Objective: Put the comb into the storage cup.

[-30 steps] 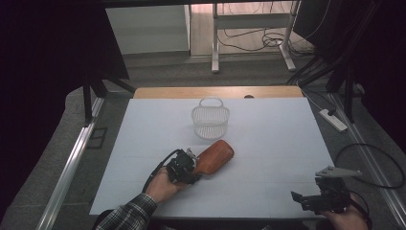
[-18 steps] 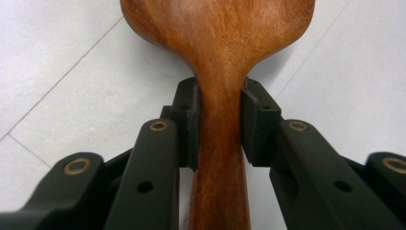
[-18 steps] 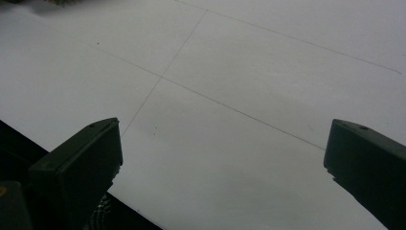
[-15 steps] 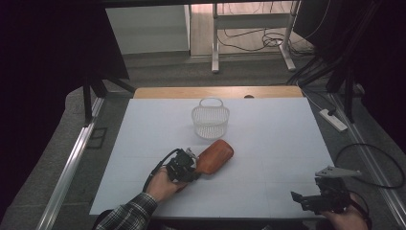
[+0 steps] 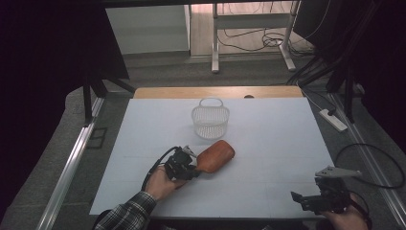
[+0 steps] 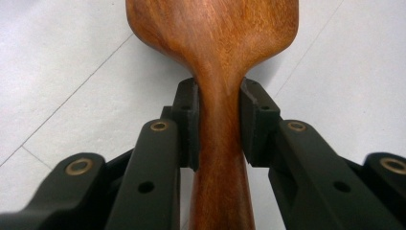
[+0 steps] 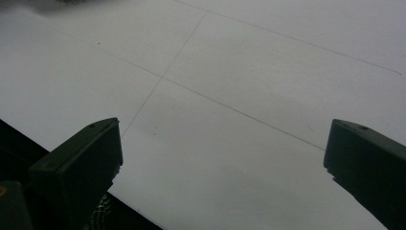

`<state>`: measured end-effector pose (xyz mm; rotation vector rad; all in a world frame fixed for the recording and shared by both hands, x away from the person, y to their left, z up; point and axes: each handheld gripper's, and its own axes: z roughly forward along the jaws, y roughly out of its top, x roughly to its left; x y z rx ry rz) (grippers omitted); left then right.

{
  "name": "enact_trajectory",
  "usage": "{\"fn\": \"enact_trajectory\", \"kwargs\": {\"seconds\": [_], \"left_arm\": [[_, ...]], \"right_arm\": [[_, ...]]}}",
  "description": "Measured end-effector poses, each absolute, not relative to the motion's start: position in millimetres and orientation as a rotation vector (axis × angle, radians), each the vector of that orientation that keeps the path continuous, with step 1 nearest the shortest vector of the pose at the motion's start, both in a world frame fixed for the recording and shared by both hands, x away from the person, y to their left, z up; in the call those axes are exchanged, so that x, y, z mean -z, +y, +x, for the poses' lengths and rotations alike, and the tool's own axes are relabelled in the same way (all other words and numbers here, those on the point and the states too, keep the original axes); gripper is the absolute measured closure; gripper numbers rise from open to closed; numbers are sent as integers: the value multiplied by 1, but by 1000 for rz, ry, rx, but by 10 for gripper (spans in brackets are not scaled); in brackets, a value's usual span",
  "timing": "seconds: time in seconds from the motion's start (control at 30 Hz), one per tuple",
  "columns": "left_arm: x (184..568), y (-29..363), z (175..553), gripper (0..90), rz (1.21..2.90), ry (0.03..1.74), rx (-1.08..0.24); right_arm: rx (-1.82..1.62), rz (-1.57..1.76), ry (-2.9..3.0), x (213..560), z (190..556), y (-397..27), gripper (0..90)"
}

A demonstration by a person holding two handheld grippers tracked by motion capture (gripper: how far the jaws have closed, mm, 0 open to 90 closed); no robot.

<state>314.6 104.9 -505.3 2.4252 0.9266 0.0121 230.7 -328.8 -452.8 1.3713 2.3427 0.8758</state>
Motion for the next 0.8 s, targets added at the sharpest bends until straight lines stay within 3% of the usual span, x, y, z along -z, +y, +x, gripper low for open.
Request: {"fn": "enact_trajectory", "kwargs": {"seconds": [0.8], "left_arm": [[488,108,307,714,2302,858,-11]], "right_arm": [[-885,1362,2336,452,229,-329,0]]}}
